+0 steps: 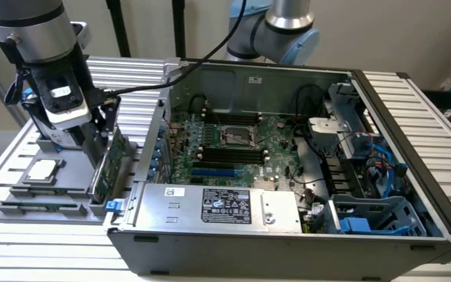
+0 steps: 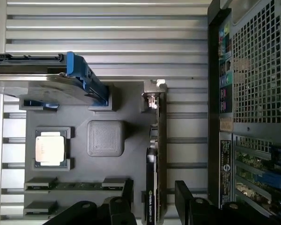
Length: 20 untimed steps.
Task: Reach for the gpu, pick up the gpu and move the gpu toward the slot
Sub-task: 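Pick up the gpu and move the gpu toward the slot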
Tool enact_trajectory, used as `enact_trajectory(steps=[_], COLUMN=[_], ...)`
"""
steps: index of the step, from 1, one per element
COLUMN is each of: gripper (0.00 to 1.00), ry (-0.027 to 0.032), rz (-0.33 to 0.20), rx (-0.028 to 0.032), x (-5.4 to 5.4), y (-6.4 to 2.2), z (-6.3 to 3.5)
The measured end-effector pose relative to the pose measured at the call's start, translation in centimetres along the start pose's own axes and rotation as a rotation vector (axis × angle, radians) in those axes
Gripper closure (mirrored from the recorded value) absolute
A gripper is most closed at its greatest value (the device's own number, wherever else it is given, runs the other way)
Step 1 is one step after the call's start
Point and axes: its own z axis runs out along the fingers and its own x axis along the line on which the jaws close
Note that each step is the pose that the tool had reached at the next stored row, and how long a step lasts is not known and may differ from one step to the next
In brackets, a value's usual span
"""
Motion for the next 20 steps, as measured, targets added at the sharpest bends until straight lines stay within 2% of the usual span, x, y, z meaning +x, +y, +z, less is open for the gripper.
enact_trajectory(steps=[5, 8, 12, 17, 20], gripper=[0.52, 0.52, 0.52, 0.52, 0.52], ry=[-0.0066, -0.0142, -0.0215, -0.0278, -0.0293], rz=[0.001, 0.001, 0.004, 0.010, 0.015], rx=[0.0018, 0.0037, 0.0065, 0.0081, 0.0087], x=[0.3, 0.4, 0.4, 0.5, 0.5], y=[-0.04, -0.06, -0.08, -0.12, -0.14], z=[0.90, 1.39, 2.07, 2.98, 3.52])
